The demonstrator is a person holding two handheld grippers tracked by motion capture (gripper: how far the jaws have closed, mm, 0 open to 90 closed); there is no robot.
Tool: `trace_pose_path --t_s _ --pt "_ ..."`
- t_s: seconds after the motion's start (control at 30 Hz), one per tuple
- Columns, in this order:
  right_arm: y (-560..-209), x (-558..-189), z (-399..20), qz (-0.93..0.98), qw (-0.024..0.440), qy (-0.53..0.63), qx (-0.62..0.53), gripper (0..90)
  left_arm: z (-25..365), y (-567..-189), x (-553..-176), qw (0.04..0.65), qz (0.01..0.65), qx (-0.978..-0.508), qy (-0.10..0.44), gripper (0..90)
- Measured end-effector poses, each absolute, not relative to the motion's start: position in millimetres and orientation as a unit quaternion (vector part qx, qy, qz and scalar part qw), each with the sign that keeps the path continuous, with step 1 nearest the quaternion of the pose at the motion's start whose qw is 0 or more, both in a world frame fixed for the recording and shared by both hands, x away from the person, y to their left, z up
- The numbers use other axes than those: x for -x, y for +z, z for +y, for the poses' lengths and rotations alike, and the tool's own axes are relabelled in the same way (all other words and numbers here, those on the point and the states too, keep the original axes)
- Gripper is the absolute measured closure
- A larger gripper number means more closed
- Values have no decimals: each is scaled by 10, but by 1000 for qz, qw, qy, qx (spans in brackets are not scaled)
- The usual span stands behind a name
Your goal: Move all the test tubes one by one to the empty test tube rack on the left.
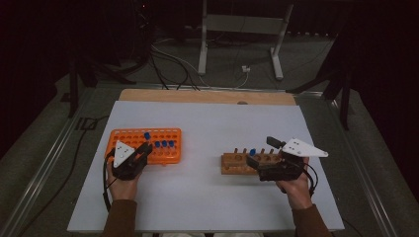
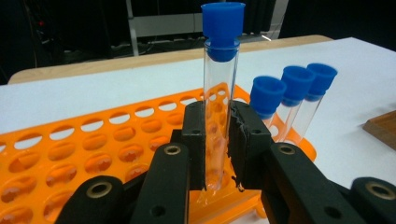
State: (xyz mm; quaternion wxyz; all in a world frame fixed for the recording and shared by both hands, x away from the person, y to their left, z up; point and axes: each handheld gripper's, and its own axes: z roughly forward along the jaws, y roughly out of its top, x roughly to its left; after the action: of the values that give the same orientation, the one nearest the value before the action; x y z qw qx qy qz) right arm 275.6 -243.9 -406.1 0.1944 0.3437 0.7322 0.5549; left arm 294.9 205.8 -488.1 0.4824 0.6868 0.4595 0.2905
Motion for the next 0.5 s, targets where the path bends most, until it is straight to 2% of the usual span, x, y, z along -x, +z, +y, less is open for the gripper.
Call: trace_pose_path --t_s 0.5 --pt "-4060 -2752 -2447 733 194 555 -342 1 2036 -4976 -2971 463 462 -704 276 786"
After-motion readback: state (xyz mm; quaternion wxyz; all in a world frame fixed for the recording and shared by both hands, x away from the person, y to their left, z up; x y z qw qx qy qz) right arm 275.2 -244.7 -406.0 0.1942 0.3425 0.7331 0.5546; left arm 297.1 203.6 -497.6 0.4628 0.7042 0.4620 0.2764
